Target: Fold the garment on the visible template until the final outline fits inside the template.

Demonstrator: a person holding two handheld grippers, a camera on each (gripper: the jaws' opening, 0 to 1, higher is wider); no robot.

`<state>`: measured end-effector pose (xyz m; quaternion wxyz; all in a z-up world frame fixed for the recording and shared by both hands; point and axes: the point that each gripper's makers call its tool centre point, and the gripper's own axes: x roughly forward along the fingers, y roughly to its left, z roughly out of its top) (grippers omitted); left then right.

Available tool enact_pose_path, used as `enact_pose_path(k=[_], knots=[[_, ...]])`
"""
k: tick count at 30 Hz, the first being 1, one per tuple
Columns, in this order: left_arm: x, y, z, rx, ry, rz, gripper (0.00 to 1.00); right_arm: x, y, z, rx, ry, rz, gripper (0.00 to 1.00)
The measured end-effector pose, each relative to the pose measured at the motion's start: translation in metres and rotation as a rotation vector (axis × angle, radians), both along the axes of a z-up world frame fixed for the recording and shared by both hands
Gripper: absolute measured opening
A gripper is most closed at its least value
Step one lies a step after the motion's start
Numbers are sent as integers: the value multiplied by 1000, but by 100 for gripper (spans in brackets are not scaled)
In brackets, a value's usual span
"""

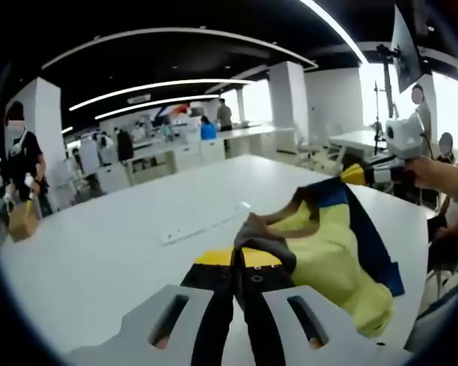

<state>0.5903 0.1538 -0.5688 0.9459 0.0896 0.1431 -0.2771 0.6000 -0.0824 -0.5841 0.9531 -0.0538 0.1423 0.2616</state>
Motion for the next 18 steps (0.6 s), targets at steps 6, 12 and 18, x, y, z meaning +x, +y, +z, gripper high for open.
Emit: enact_pose_path(k=[6,12,18], knots=[[31,-2,-6,-20,-4,66,0,22,-7,-11,9,15,-64,0],[59,-10,-26,38,10,105,0,48,-10,-29,48,44,-136,0],[84,-14,-45,52,20,126,0,80,-19,-52,61,90,-208,0]])
